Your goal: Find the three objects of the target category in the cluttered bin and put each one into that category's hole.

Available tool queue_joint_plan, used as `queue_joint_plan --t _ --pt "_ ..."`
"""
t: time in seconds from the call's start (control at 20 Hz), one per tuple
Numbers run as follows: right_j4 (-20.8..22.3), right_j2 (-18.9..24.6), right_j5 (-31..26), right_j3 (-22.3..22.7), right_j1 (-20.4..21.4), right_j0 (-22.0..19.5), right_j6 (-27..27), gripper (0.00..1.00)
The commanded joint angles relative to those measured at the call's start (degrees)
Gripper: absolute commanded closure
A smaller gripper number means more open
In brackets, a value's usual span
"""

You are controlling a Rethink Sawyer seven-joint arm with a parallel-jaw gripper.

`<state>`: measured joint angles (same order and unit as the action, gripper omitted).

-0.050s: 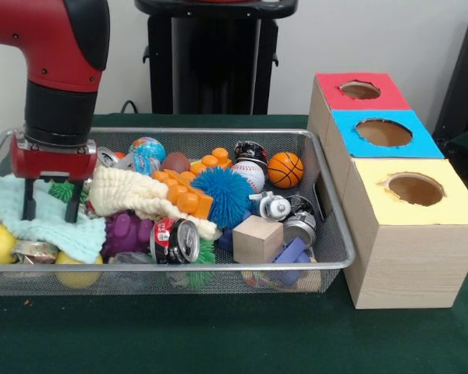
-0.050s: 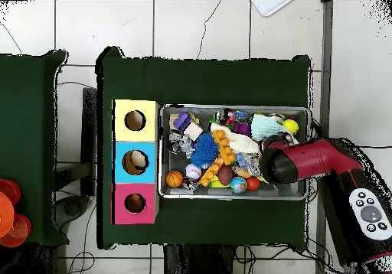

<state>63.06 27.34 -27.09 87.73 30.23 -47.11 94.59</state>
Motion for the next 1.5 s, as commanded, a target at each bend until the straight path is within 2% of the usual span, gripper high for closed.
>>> queue_joint_plan --t 0.05,0.3,0.5,0.6,0.65,0.7,0.8,1.1,1.3,1.5 --pt "4.1 0.2 -4.3 -4.6 -3.0 0.9 -17.0 0.0" --pt "4.9 0.1 -3.7 -6.9 -5.2 1.5 -16.2 0.0" --pt "4.5 1.9 -1.1 -6.3 -6.0 -0.2 -18.0 0.0" --pt "3.2 3.2 -1.7 -6.2 -6.4 -1.3 -20.0 0.0" --pt "2.6 3.9 -1.9 -6.2 -6.6 -1.8 -21.0 1.0" --pt "1.8 5.9 -0.5 -5.1 -6.7 -3.5 -22.3 1.0" --pt "0.7 5.7 -1.8 -4.9 -6.1 -3.5 -21.3 1.0" --pt "-6.8 6.6 -9.7 -0.6 -3.8 -4.2 -19.5 1.0" --pt "-12.2 6.4 -12.7 4.8 0.1 -2.3 -13.0 1.0" --pt "-16.3 4.7 -12.3 10.0 4.5 0.8 -4.2 1.0"
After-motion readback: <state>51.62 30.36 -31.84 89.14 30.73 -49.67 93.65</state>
